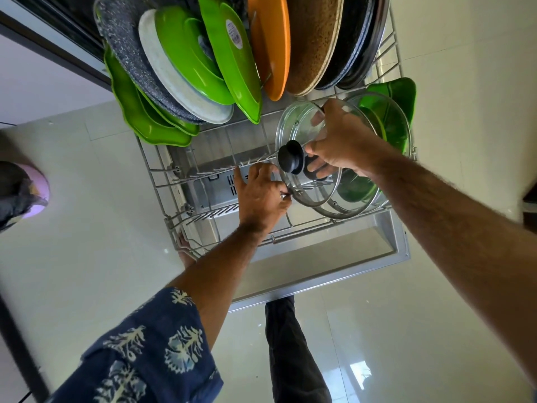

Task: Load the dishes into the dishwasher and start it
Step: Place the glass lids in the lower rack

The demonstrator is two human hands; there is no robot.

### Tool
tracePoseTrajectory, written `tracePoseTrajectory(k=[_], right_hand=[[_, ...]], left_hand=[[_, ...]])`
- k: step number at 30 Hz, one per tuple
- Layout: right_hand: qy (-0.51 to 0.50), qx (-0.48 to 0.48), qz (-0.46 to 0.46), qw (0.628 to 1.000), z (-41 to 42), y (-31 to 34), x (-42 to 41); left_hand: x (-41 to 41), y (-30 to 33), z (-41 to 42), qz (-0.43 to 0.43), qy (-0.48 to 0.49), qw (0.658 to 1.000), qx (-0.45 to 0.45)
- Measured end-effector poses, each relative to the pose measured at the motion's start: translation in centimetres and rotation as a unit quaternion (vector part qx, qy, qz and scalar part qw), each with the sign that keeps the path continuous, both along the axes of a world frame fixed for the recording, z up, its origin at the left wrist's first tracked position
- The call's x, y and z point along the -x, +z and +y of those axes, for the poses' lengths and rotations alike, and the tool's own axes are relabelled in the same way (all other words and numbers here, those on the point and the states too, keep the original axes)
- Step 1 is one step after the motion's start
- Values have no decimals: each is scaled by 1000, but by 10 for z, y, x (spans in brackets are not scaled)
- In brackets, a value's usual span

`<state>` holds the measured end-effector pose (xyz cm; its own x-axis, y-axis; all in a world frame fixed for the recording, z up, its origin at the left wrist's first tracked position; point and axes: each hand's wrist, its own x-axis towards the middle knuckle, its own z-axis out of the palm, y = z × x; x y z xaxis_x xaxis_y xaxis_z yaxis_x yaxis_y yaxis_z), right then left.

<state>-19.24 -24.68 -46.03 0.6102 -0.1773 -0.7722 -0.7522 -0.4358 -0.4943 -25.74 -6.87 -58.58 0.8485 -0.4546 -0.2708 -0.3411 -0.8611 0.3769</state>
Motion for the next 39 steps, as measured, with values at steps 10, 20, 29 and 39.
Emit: tracePoseTrajectory(k=[10,20,29,39], right_hand=[[101,126,-64,985,13,-27,34],[303,377,-72,872,23,-24,28],[357,401,-122,835,22,30,52],[466,354,-206,785,69,205,108]], left_hand=[[-35,16,24,-67,-192,973,-110],[-25,16,34,-90,-176,973,-115],[-39,80,56,-69,-196,960,-190],[29,302,108,-49,-89,969,-225]])
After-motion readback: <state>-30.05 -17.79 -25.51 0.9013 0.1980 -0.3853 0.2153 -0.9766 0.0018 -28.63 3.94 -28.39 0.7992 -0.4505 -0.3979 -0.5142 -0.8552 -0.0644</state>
